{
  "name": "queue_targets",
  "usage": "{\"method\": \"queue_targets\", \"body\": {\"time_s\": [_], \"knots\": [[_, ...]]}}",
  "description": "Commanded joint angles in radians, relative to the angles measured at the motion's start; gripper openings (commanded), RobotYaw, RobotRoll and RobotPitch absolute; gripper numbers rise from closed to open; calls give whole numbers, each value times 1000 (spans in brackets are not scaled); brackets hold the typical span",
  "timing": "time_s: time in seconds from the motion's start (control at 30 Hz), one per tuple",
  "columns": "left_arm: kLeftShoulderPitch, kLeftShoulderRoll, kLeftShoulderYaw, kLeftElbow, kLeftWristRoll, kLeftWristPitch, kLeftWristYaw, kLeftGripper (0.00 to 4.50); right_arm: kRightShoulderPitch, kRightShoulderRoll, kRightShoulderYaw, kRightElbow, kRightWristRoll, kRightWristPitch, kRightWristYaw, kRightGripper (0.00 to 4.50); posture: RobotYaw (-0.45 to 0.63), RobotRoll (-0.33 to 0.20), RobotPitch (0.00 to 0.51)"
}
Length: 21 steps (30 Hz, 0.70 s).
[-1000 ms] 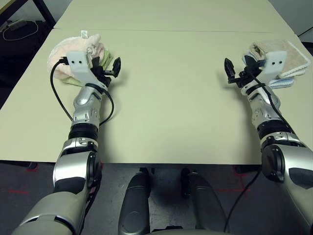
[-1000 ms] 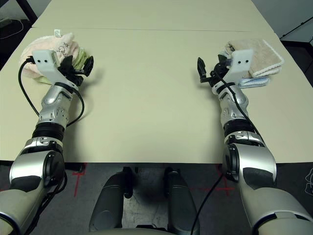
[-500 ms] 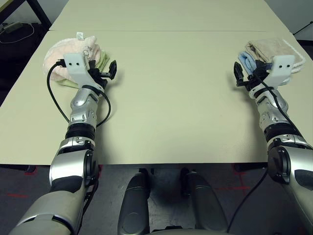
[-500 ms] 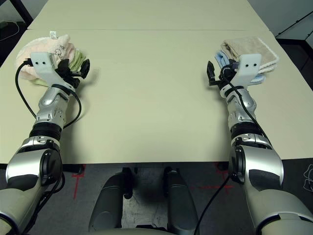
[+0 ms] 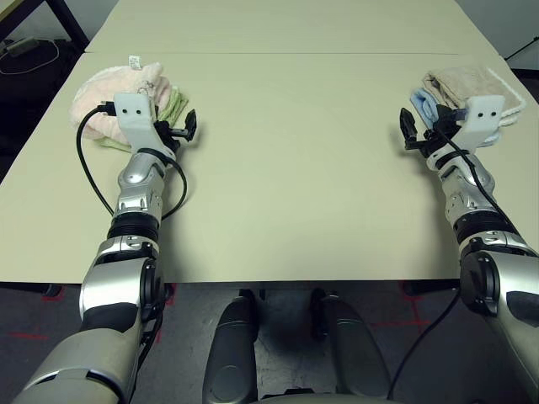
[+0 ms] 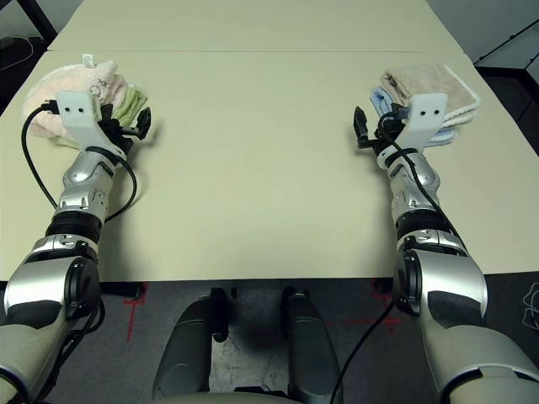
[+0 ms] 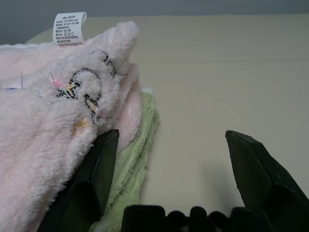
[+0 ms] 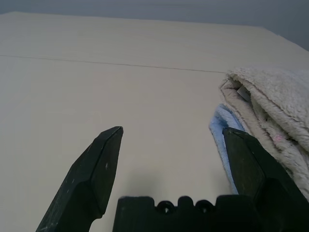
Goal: Fold the towel and set it aside.
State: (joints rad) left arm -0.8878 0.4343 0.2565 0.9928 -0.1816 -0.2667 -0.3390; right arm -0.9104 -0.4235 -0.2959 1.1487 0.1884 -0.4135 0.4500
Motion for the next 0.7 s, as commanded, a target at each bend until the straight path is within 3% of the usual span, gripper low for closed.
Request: {"method": "queue_targets", "body": {"time_s": [0.03,0.7], "knots": [[14,0,17,2,-22,10,-23,4483,9,-10,-12,8,12,3,15,4500,1,0,187],[13,13,24,18,-10,18,26,4483,18,-3,-32,0,15,0,-77,4500,-12,0,188]]}}
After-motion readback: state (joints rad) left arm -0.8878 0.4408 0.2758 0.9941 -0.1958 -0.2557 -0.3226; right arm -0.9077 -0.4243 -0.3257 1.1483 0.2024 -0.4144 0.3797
